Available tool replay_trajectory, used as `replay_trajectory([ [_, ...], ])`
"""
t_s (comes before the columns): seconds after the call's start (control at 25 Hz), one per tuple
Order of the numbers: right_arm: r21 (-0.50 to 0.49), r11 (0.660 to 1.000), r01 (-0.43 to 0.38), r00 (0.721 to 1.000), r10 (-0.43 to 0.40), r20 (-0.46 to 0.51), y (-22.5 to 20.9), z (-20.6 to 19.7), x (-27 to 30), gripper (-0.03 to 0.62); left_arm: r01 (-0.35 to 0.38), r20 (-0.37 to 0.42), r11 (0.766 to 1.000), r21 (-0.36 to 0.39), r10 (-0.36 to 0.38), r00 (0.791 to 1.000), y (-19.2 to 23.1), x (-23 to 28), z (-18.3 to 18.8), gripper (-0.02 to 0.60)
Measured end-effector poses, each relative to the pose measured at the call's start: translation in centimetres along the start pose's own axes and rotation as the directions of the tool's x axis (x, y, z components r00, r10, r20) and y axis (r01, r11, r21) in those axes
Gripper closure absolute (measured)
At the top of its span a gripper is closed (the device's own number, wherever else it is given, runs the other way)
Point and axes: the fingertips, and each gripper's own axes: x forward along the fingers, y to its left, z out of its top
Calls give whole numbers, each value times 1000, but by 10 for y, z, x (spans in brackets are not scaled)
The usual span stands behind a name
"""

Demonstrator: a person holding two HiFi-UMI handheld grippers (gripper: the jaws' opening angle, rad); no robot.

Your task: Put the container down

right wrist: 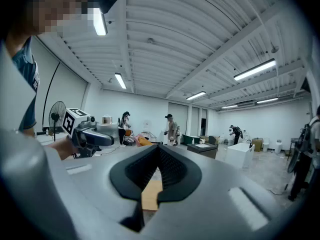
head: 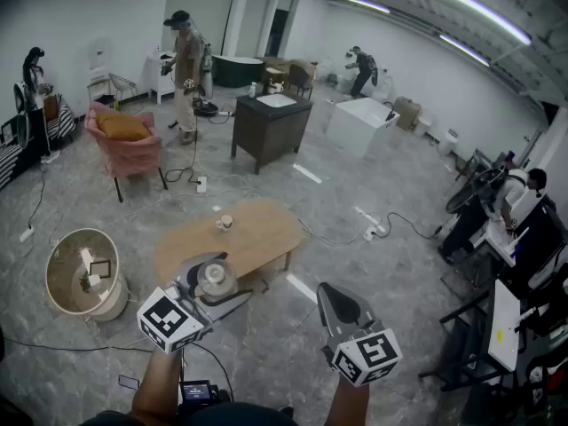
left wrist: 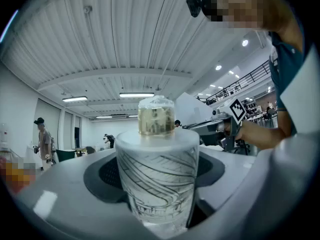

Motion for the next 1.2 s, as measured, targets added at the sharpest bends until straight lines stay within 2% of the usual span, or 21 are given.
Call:
replay_trajectory([
  [0.52,2,1000,8,1000,-8,-6,-3,3,28,586,5,18,1000,-12,-4,1000,29,4,-4,247],
  [0.76,57,998,1,999,-3,45,-6,7,32,583,2,25,999,-34,-1,1000,37,8,-8,247],
  [1.0,83,997,-4,999,0,50,-33,2,45,582,-5,1,999,-42,5,1000,41,30,-15,247],
  [1.2,93,994,-57,996,50,77,-61,0,59,583,-61,-24,998,-24,61,998,49,51,-15,247],
])
